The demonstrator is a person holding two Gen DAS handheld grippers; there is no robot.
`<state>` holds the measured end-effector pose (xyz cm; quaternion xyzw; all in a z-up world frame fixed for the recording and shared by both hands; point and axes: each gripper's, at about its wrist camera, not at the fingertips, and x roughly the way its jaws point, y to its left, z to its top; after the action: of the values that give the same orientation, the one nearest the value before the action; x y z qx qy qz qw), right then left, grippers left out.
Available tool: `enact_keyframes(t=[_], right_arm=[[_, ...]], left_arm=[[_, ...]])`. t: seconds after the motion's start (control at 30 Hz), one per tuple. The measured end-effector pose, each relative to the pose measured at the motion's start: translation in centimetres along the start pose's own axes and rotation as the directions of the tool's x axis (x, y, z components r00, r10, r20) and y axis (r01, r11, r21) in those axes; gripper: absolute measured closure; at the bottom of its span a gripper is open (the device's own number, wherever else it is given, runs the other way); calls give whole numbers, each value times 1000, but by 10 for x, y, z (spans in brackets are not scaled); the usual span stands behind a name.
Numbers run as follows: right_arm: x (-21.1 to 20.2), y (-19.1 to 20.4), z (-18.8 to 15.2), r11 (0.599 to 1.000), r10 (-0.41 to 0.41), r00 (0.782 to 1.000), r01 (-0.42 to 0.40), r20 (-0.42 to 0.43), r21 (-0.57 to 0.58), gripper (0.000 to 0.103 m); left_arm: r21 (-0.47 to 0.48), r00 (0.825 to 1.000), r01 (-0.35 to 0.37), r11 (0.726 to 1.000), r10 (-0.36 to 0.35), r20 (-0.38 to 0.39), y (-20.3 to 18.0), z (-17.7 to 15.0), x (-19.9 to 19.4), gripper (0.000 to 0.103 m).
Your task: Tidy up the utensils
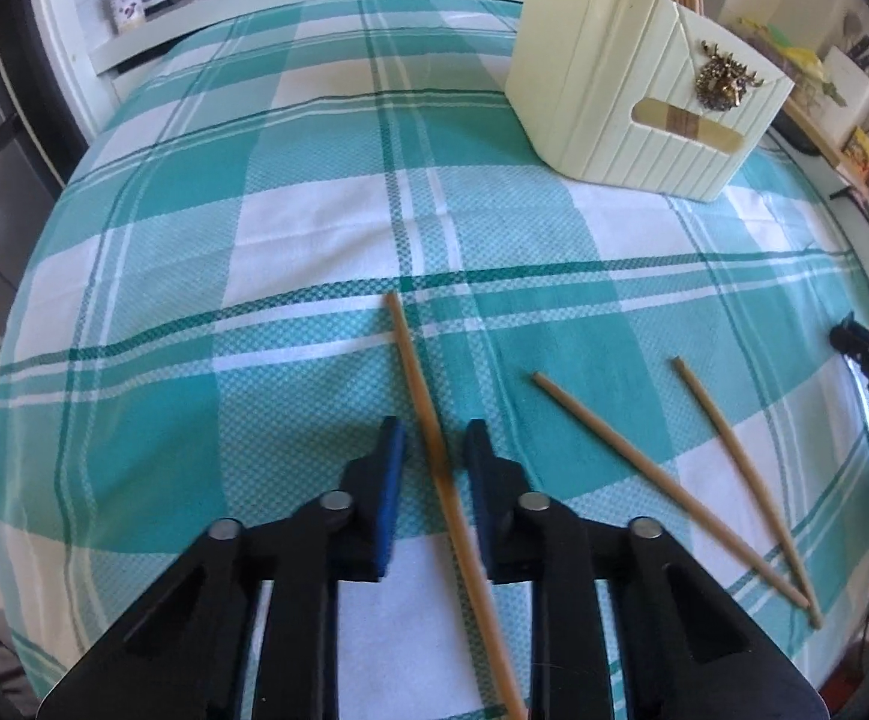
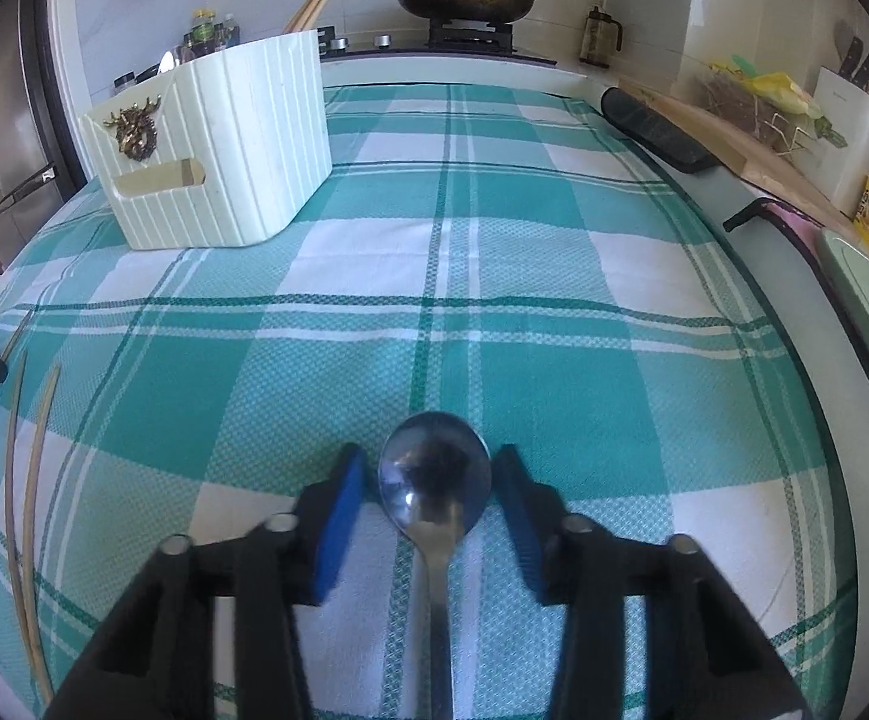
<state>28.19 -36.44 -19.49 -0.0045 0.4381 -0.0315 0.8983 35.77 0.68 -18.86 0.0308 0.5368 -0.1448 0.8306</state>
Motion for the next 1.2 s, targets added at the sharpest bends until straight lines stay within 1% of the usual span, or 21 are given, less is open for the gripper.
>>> enact_keyframes(t=[0.03,0.1,0.17,0.3,0.4,0.53,0.63,0.73,1.03,1.2], right_arm=[[0,-1,1,1000,2,1000,-2,2,5,67],[-1,-2,1,1000,12,1000,-12,17,11,67],[-4,-5,1,999,43,999,-44,32,16,67],[-29,-9,-1,993,104,989,-109,103,37,67],[-51,-8,1,989,139,979,-145,152,28,67],[-85,-3,1,982,183,958,-188,221,5,67],[-105,1,-1,977,208,944,-214,256,-5,67],[-120,6,-3,974,221,934,-227,282,-12,67],[-157,22,2,966,255,905,-251,340,-58,67],[-173,26,13,963,269,894,-258,358,-79,67]], left_arm=[[-12,1000,17,1000,-17,9,0,-1,0,96],[-24,999,9,1000,-8,32,-2,-3,-2,98],[-52,998,20,998,-17,54,-2,-7,-8,99],[-86,988,35,996,-21,155,-3,-13,-41,99],[-104,970,68,992,-41,241,-2,-15,-76,99],[-101,935,95,990,-54,350,-3,-22,-121,99],[-98,916,111,989,-64,396,-5,-29,-142,99],[-95,905,123,988,-72,420,-6,-36,-154,99],[-85,879,152,985,-96,466,-11,-42,-175,99],[-80,872,159,984,-102,478,-10,-40,-181,99]])
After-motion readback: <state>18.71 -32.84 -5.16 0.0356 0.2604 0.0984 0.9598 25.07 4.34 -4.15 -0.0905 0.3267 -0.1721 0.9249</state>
